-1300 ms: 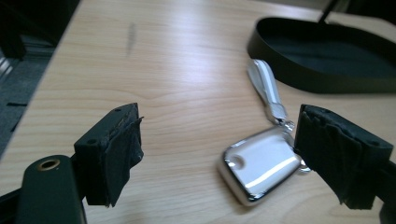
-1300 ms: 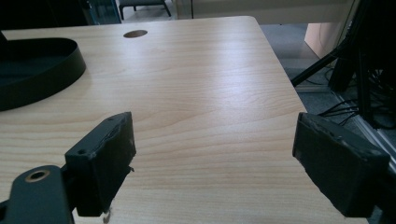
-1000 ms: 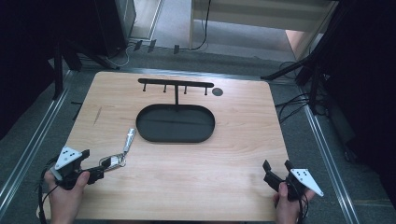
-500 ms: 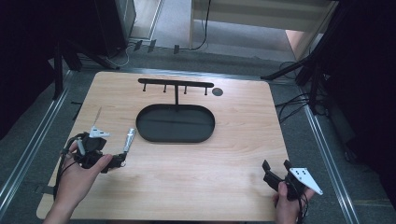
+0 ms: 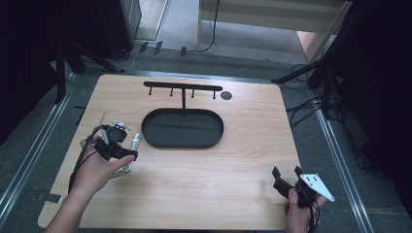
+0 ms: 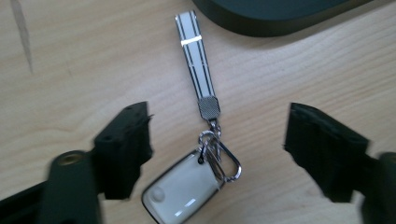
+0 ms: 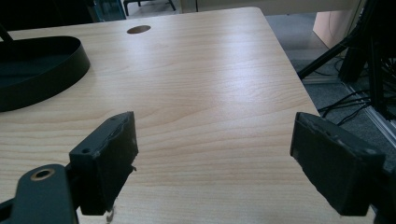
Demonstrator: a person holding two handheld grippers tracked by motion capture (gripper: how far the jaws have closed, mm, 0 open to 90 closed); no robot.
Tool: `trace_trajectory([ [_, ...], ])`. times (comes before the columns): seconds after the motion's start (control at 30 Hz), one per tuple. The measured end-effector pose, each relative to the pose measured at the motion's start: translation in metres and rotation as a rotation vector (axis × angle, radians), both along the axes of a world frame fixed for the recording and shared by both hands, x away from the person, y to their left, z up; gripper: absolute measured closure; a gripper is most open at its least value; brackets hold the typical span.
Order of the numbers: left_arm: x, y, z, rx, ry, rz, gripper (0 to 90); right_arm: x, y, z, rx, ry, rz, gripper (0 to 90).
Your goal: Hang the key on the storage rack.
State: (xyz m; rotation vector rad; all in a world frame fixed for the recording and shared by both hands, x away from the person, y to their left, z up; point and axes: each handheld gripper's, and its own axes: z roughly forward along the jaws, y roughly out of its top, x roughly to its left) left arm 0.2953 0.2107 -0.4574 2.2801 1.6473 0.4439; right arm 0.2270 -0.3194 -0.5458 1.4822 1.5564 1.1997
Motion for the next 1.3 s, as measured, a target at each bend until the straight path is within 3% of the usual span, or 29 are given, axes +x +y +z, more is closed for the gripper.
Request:
trace_trajectory([
  [0.07, 0.007, -0.003, -0.002, 0.021, 0.005, 0.016, 33.8, 0.000, 0.001, 0.000, -0.001, 0.005, -0.001, 15.0],
  [0.13, 0.011, -0.004, -0.003, 0.016, 0.015, 0.023, 39.3, 0.000, 0.001, 0.000, -0.002, 0.006, -0.001, 15.0],
  [0.17, 0.019, -0.005, -0.008, 0.021, 0.040, 0.033, 41.9, 0.000, 0.001, 0.000, 0.000, 0.010, -0.002, 15.0],
  [0.27, 0.028, -0.006, -0.015, 0.044, 0.049, 0.049, 49.0, 0.000, 0.001, 0.000, 0.001, 0.010, -0.002, 15.0],
  [0.53, 0.046, -0.011, -0.034, 0.089, 0.073, 0.072, 55.8, 0.000, 0.001, 0.000, 0.000, 0.011, -0.001, 15.0],
  [0.7, 0.056, -0.014, -0.040, 0.121, 0.075, 0.099, 54.7, 0.000, 0.001, 0.000, 0.000, 0.010, 0.001, 15.0],
  [0.9, 0.062, -0.020, -0.046, 0.163, 0.082, 0.087, 60.4, 0.001, 0.001, 0.000, 0.002, 0.011, 0.001, 15.0],
  [1.0, 0.062, -0.022, -0.047, 0.164, 0.074, 0.085, 60.2, 0.001, 0.001, 0.000, 0.000, 0.011, 0.004, 15.0],
  [1.2, 0.064, -0.019, -0.048, 0.162, 0.076, 0.083, 68.3, 0.001, 0.000, 0.000, 0.007, 0.010, 0.005, 15.0],
  [1.3, 0.064, -0.015, -0.049, 0.134, 0.079, 0.077, 71.3, 0.001, 0.000, 0.000, 0.007, 0.009, 0.005, 15.0],
])
